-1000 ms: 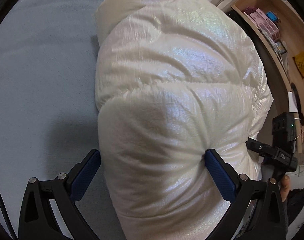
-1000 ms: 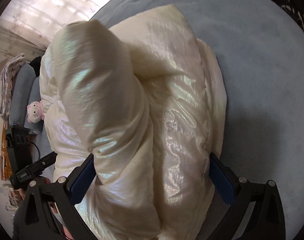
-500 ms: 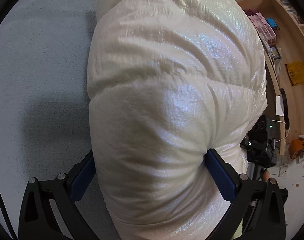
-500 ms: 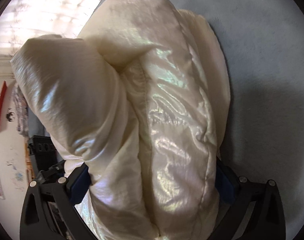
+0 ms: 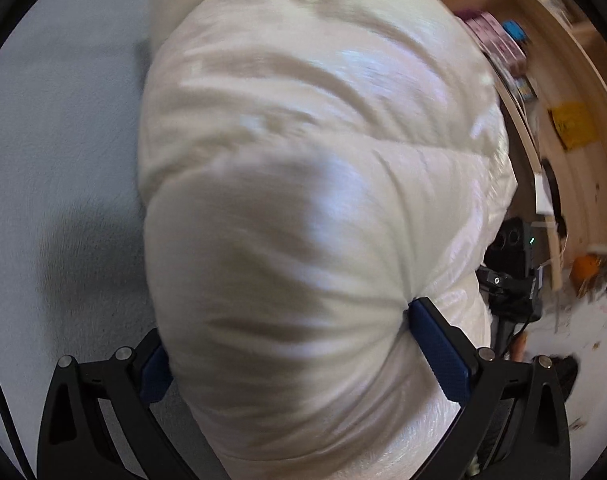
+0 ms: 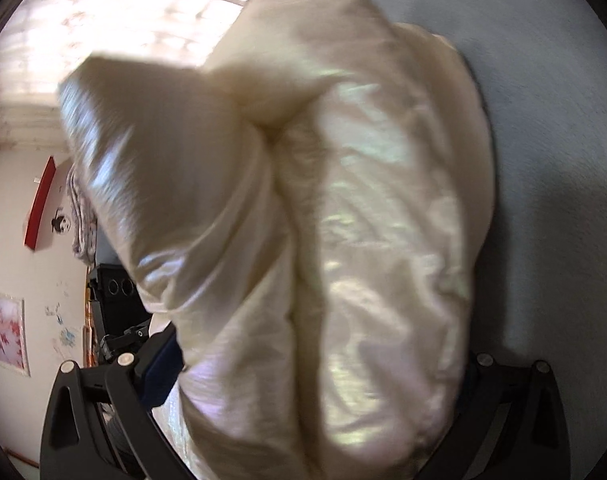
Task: Fold large clothes
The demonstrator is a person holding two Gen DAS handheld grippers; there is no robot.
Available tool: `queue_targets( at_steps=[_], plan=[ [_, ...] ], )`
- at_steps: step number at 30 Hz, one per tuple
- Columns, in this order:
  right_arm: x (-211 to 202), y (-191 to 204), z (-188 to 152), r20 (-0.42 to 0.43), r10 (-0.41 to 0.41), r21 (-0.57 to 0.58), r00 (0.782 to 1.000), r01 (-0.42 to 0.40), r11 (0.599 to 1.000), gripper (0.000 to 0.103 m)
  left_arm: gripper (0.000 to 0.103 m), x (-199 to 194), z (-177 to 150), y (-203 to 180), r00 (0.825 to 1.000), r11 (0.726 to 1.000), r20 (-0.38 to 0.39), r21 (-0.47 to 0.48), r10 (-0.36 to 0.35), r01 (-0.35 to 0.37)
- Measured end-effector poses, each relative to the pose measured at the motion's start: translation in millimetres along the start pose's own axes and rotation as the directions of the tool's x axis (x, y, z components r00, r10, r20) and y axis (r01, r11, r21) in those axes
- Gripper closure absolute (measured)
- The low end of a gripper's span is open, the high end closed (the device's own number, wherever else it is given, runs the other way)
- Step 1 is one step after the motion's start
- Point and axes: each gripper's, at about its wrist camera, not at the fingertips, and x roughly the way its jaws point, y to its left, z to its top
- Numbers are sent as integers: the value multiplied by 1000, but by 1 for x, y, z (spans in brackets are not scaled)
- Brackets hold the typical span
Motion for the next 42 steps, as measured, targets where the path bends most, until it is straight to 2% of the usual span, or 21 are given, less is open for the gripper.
queue_targets(
  at_steps=[4, 9, 15, 23, 26, 29, 33, 36, 40, 42],
  plan=[
    [-7, 9, -5, 23, 26, -61, 999, -25, 998, 2, 1, -14, -6, -11, 999, 997, 29, 76, 19, -21],
    [-21, 15, -12, 75, 73, -100, 995, -65, 993, 6, 3, -27, -11, -17, 998, 991, 54, 126, 37, -44],
    [-20, 38, -12, 86, 99, -170, 991, -84, 982, 6, 4, -53, -13, -23, 990, 977, 109, 184, 86, -105],
    [-10, 82, -18, 112, 149, -266, 982, -115, 957, 8, 5, -105, -19, -18, 976, 965, 182, 207, 123, -160],
    [-6, 100, -15, 103, 178, -320, 979, -137, 938, 8, 5, -131, -19, -5, 970, 963, 204, 205, 131, -174],
    [5, 124, -10, 95, 168, -382, 981, -120, 916, 8, 5, -157, -17, 15, 962, 965, 234, 187, 139, -184],
    [36, 134, 6, 64, 169, -395, 983, -131, 909, 11, 6, -186, -8, 54, 947, 965, 272, 149, 171, -217],
    [71, 132, 19, 48, 175, -354, 983, -147, 924, 14, 9, -198, 2, 85, 940, 965, 275, 111, 201, -238],
    [107, 154, 27, 50, 170, -385, 984, -138, 913, 14, 10, -211, 15, 122, 933, 966, 289, 75, 215, -246],
    [123, 168, 35, 52, 170, -409, 984, -134, 903, 14, 11, -226, 24, 137, 921, 964, 321, 70, 222, -257]
  ],
)
